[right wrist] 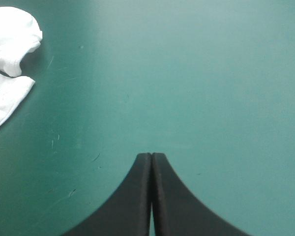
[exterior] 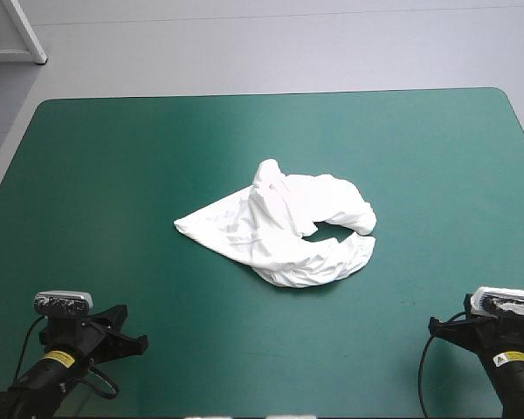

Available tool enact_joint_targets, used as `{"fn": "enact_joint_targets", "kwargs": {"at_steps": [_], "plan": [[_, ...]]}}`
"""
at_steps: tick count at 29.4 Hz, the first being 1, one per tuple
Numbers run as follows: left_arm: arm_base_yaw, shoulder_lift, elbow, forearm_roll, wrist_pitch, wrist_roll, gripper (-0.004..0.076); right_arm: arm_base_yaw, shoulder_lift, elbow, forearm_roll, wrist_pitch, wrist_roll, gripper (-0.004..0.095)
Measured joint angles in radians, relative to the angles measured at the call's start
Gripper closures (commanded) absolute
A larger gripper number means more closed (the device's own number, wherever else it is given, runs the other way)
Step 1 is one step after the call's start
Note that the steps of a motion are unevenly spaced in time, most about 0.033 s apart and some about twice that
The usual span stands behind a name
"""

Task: Fold the cloth

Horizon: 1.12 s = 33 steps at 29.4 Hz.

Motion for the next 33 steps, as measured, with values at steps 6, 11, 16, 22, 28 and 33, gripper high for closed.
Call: {"fn": "enact_joint_targets", "kwargs": {"at_steps": [6, 11, 16, 22, 28, 33], "plan": [[-0.024, 0.000, 0.000, 0.000, 0.000, 0.000, 0.0734, 0.000, 0.000, 0.000, 0.008, -0.009, 0.000, 0.0926], [-0.051, 0.000, 0.000, 0.000, 0.000, 0.000, 0.0734, 0.000, 0.000, 0.000, 0.008, -0.009, 0.000, 0.0925], [-0.051, 0.000, 0.000, 0.000, -0.002, 0.000, 0.0652, 0.000, 0.000, -0.006, 0.044, 0.009, 0.025, 0.0664], [-0.051, 0.005, -0.008, 0.000, -0.080, 0.011, 0.0276, 0.000, 0.000, -0.087, 0.106, 0.161, -0.028, 0.0054], [-0.051, 0.135, -0.126, 0.000, -0.119, 0.003, 0.0249, 0.001, 0.002, -0.208, 0.178, 0.325, -0.047, 0.0164], [-0.051, 0.417, -0.294, -0.004, -0.134, -0.011, 0.0251, 0.042, 0.053, -0.348, 0.212, 0.439, -0.115, 0.0211]]}}
